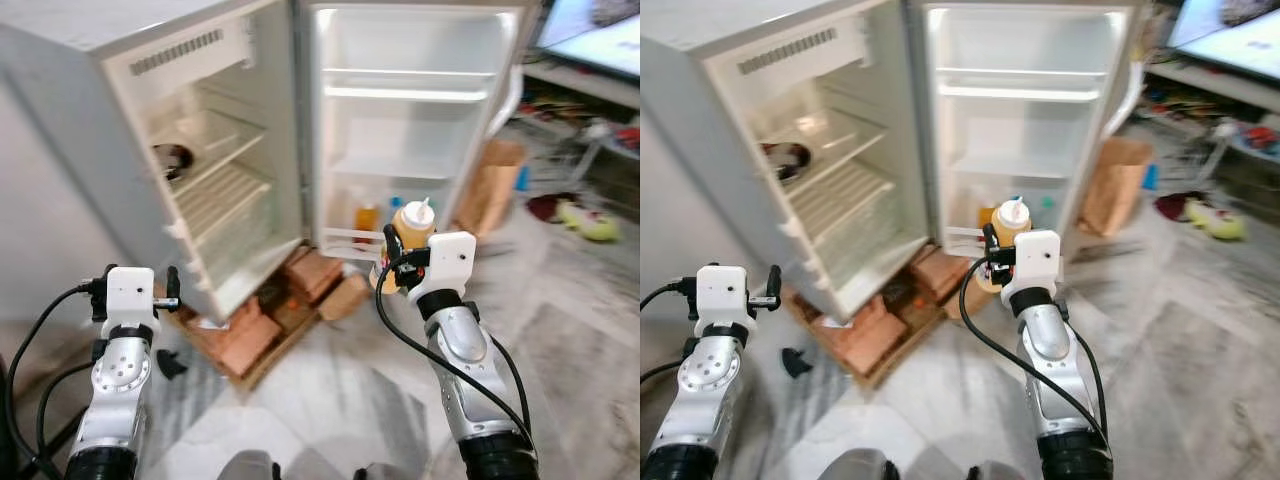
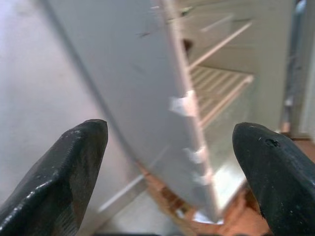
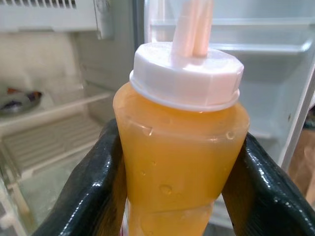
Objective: Restocking fridge
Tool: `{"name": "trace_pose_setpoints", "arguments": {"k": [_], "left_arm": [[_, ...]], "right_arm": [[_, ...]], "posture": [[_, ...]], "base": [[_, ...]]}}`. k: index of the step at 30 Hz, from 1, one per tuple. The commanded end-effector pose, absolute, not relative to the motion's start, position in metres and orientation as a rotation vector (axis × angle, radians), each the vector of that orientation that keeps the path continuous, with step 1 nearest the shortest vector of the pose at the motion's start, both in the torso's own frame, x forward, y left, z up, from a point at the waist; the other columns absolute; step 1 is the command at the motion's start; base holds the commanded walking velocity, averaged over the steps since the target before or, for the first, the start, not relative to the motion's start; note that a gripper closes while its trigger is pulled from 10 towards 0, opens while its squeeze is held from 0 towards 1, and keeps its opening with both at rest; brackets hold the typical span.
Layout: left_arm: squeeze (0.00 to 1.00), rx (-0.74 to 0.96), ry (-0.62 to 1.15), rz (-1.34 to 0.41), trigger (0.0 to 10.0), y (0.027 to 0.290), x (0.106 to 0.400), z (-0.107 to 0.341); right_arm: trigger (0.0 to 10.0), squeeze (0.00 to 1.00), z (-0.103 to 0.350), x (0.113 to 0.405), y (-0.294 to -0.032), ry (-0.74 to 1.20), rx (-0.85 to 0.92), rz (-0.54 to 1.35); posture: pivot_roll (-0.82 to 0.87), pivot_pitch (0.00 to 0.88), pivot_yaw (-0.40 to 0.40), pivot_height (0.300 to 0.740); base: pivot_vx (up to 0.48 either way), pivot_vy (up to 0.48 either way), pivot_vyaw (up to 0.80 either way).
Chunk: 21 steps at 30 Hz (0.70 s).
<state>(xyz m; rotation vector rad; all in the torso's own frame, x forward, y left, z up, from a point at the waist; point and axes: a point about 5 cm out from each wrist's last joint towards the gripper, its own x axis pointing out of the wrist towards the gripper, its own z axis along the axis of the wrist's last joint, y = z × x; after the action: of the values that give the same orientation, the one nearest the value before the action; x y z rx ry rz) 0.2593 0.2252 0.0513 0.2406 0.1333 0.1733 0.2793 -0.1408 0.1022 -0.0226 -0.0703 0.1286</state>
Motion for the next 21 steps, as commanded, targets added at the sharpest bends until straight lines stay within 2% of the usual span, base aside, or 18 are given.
{"name": "trace_pose_setpoints", "arguments": {"k": [1, 9, 21], "left_arm": [[0.0, 0.249, 0.104, 0.142, 10.0, 0.2203, 0.2612, 0.0557], [0.0, 0.232, 0.088, 0.084, 10.0, 0.2169, 0.2604, 0.057], [0.0, 0.23, 0.074, 0.056, 10.0, 0.216, 0.2615, 0.0596]], "right_arm": [[10.0, 0.0, 0.1067, 0.2809, -0.1478, -0.093, -0.02, 0.1], [10.0, 0.0, 0.1078, 0.2838, -0.1485, -0.098, -0.041, 0.099], [10.0, 0.0, 0.1077, 0.2841, -0.1446, -0.104, -0.042, 0.121]], "posture": [[0.02, 0.013, -0.025, 0.74], [0.03, 0.014, -0.027, 0.74], [0.03, 0.016, -0.023, 0.74]], "base": [[0.0, 0.0, 0.0], [0.0, 0.0, 0.0], [0.349, 0.0, 0.0]]}}
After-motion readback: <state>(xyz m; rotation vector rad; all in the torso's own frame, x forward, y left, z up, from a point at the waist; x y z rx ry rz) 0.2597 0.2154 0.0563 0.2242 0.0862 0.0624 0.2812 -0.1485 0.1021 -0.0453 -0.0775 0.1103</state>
